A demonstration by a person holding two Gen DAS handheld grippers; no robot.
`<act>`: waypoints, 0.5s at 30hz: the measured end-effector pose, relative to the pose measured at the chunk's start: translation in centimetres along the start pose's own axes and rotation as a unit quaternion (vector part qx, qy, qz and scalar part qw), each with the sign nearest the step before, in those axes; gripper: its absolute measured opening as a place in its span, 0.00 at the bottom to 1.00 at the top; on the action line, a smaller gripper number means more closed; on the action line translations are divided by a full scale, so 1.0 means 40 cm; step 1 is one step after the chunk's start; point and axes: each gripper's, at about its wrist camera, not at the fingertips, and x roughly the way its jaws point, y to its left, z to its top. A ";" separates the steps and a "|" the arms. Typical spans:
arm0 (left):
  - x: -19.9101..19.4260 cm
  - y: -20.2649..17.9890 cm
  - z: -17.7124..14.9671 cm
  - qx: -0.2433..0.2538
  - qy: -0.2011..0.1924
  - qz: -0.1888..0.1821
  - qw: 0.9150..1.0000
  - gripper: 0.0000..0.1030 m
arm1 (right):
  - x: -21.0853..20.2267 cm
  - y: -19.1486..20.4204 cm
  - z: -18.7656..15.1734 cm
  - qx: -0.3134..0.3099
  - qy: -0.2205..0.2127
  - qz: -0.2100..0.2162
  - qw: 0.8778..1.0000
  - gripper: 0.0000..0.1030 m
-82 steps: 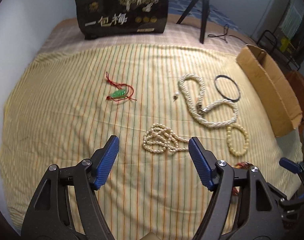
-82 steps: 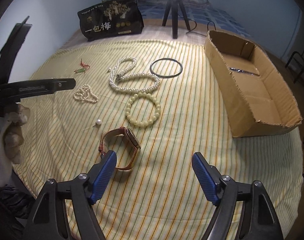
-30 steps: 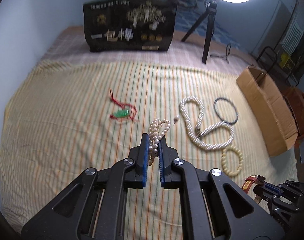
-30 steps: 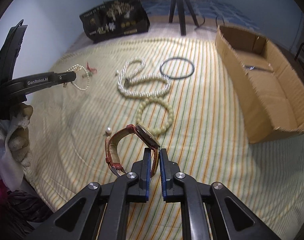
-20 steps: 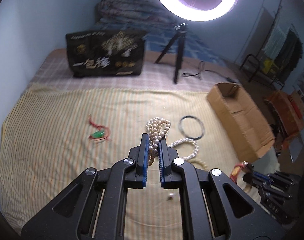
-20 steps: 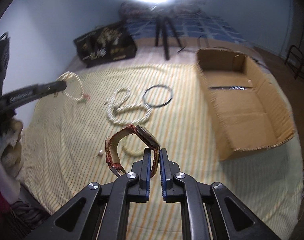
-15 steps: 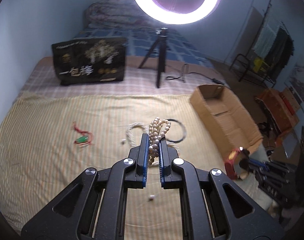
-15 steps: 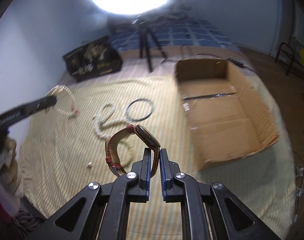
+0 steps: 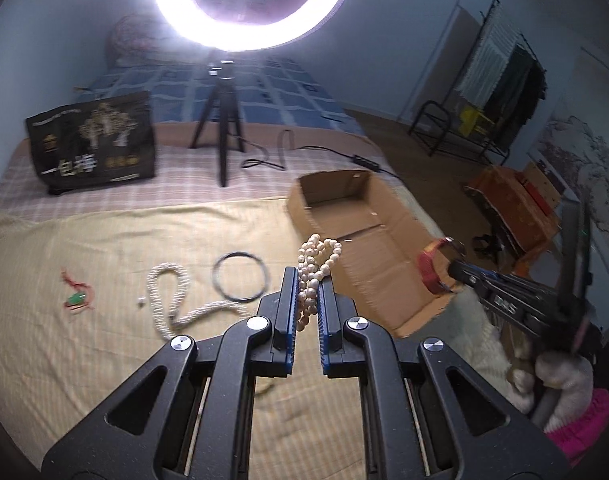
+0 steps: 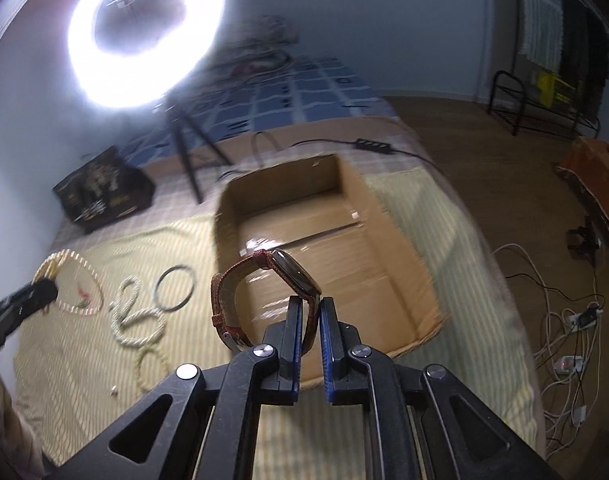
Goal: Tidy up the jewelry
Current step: 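Carry the pearl strand and watch into the cardboard box and open both tools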
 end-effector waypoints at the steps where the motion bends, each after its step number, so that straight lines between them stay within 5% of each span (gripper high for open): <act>1: 0.008 -0.016 0.003 0.002 0.001 -0.005 1.000 0.07 | 0.006 -0.008 0.009 0.004 0.000 -0.002 1.000 0.06; 15: 0.139 -0.190 0.001 0.024 0.024 -0.059 0.998 0.07 | 0.101 -0.108 0.108 0.042 0.004 -0.021 0.999 0.06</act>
